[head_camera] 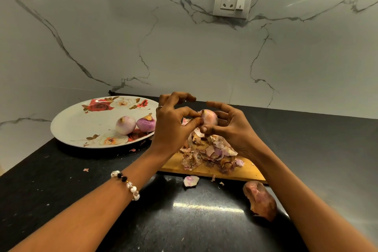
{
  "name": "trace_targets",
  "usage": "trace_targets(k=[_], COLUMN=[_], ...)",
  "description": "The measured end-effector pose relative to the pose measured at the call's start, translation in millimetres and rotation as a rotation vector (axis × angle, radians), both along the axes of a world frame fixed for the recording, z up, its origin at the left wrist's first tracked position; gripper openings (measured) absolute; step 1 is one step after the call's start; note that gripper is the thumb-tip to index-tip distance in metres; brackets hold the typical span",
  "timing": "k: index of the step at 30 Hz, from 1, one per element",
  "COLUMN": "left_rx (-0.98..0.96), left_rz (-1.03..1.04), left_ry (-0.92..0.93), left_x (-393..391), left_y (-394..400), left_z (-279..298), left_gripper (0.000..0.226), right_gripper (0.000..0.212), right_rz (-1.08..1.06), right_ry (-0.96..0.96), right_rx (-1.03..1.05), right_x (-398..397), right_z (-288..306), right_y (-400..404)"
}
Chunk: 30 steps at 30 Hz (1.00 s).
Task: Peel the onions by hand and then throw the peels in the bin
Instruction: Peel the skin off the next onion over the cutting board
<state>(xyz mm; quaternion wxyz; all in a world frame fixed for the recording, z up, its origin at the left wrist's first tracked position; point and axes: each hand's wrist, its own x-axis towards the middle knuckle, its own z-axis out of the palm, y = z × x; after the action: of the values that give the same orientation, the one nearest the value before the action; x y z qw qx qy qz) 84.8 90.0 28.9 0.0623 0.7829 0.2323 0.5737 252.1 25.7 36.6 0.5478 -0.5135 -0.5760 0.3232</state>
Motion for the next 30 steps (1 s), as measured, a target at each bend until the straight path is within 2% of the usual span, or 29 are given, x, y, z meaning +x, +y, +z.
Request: trace_targets(k=[9,17,23,30], left_rx=[-0.049,-0.100,-0.090,-0.109], left_rz=[-0.045,-0.067,-0.073,-0.076], left_ry=[0.043,0.116,0.172,0.209], left_x=[-1,0,2,4], left_y=[3,10,12,8], left_z=[1,0,-3,-4], left_gripper=[0.009,0.010,0.021,0.018], right_gripper=[0.092,0.098,0.100,0.100], right_rz=[-0.062,-0.062,-0.057,-0.034], right_ry=[-0.178,-0.186,-0.179,-0.147], right_rx=[0.023,0.025,0.026,0.020], right_x=[-4,-4,-3,-2], right_z=[0,0,0,0], right_y=[-1,0,1,0])
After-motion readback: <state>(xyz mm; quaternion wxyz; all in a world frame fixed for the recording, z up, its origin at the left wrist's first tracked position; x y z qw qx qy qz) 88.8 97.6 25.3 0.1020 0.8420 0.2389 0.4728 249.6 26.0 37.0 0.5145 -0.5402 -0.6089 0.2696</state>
